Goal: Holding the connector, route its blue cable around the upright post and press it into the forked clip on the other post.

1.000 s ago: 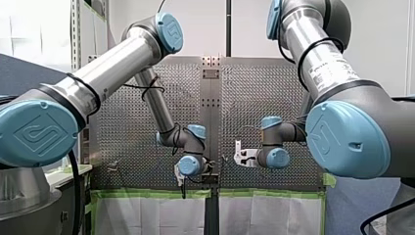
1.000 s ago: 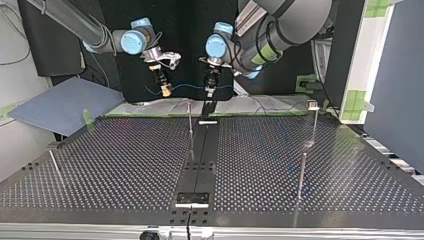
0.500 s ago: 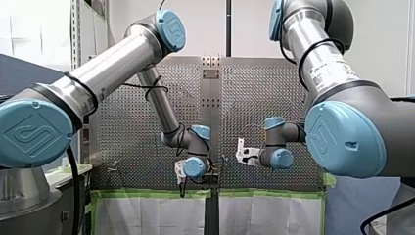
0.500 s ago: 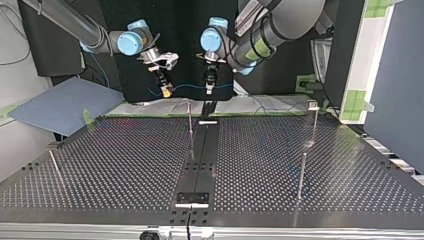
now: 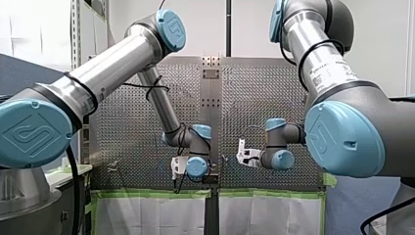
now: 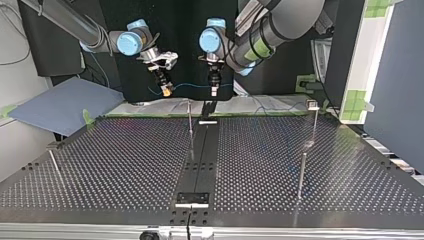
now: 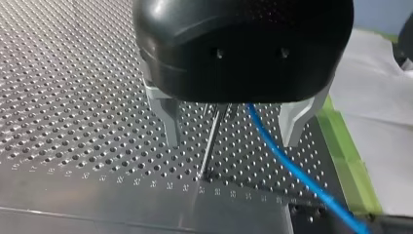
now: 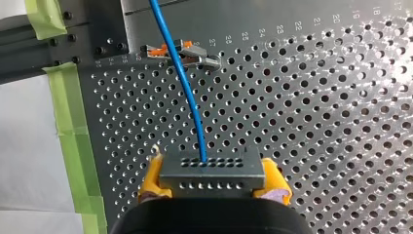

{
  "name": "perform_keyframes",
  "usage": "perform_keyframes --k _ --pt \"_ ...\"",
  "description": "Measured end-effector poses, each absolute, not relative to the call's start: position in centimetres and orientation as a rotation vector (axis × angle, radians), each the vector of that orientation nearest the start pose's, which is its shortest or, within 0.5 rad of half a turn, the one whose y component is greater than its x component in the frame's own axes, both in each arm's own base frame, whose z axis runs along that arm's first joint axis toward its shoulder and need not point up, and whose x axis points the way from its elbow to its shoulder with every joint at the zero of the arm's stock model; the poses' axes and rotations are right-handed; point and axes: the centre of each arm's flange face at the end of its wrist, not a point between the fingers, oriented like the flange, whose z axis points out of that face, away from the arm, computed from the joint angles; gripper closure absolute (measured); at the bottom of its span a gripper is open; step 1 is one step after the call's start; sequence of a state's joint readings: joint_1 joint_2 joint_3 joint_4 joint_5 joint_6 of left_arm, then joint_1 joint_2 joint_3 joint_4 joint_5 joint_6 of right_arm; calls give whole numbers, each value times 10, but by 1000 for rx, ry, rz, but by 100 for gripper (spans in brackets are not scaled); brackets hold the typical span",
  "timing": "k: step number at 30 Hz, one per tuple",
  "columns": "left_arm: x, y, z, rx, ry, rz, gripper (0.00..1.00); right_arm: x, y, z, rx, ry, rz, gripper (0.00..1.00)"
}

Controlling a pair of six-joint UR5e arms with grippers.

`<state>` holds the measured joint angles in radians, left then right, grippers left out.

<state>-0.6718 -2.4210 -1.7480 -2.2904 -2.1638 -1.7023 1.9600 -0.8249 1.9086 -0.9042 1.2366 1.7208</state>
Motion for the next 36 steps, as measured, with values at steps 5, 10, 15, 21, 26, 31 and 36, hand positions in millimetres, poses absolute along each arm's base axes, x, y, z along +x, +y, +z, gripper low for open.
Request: perform_keyframes --k 5,10,15,21,26,31,36 --pt "411 -425 -5 62 1717 -34 28 360 -444 13 -2394 1393 -2218 100" --pt "410 -427 -5 114 1715 -4 92 359 -444 13 -2395 1398 -2218 100" --pt "410 -432 -5 195 1710 -4 100 359 -445 13 -2397 1405 -2216 100" --pt "410 -434 -5 228 1704 -3 100 355 -448 12 -2401 1453 -2216 100" --pt "414 -435 -3 212 1694 -11 100 349 -452 12 -2401 1494 -2218 100" --pt "420 -443 -1 190 1683 -49 100 340 -459 11 -2402 1549 -2221 100" --pt "421 -453 -13 199 1706 -75 100 332 -466 7 -2404 1593 -2218 100"
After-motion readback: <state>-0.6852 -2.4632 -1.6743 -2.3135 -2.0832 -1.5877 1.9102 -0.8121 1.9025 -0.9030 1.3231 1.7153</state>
